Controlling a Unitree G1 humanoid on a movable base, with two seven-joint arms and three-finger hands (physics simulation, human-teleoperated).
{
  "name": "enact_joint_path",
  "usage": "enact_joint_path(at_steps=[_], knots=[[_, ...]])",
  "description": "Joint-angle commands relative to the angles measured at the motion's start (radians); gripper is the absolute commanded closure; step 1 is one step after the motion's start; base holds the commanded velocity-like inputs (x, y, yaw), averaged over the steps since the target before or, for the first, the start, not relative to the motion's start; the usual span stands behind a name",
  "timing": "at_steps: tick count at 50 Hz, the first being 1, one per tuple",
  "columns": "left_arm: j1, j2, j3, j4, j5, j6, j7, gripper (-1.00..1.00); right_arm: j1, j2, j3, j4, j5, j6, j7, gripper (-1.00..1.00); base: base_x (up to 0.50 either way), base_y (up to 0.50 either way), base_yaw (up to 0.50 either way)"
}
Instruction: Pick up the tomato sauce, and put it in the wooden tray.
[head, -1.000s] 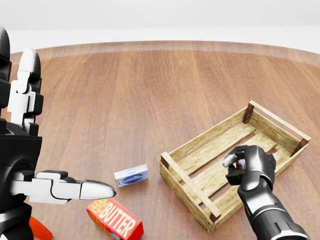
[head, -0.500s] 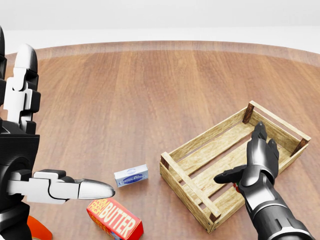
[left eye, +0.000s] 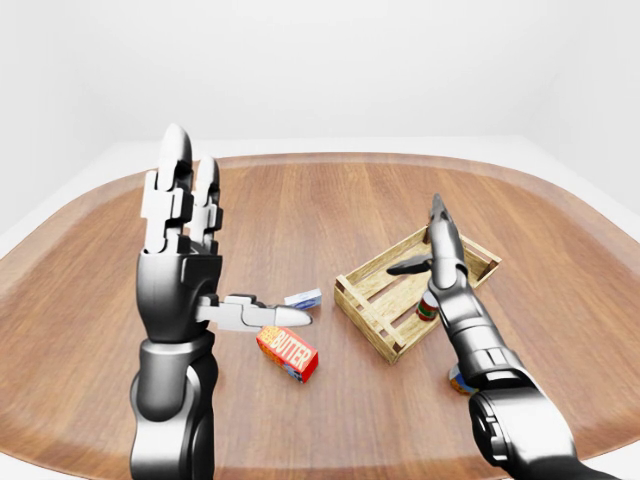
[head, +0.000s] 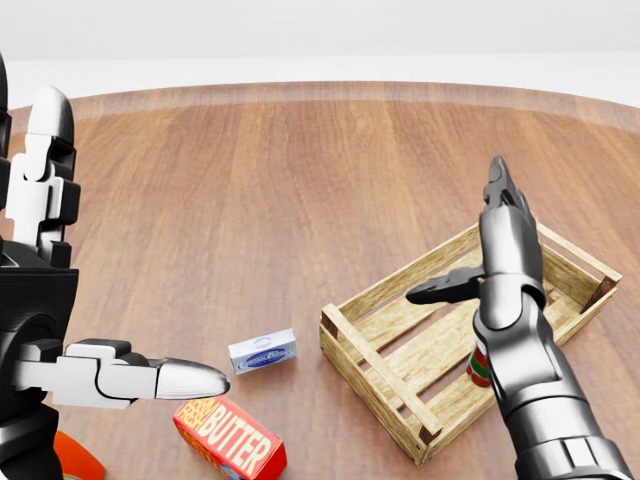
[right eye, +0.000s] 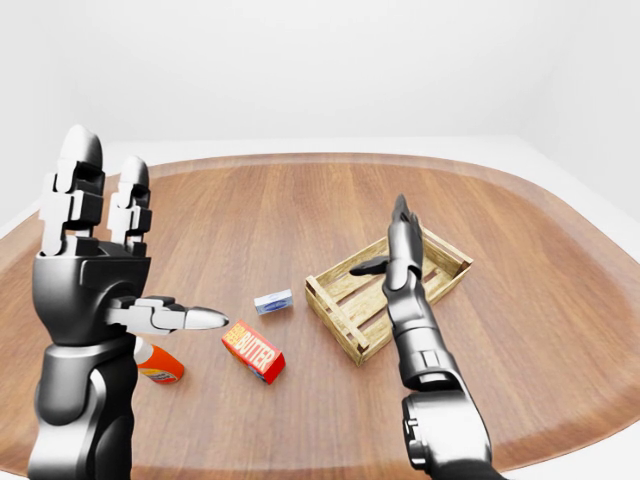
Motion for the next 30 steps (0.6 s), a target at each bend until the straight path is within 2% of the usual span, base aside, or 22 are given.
enact_joint_path(at_steps=[1,19,30], knots=[[-0.002,0.000,0.001,-0.008,-0.003,0.000,0.002,-1.00,0.071,0.021,-0.017,-0.552,-0.053,0.000,0.204,-1.00,0.00,0.00,0.00],[-0.008,0.002,0.005,-0.029,-0.011,0.000,0.005,-1.00,0.130,0.064,-0.012,-1.153,-0.098,0.000,0.399,-1.00,0.00,0.00,0.00],[-0.016,0.004,0.012,-0.046,-0.017,0.000,0.008,-1.00,0.105,0.082,0.075,-1.532,-0.215,0.000,0.550,-1.00,0.00,0.00,0.00]])
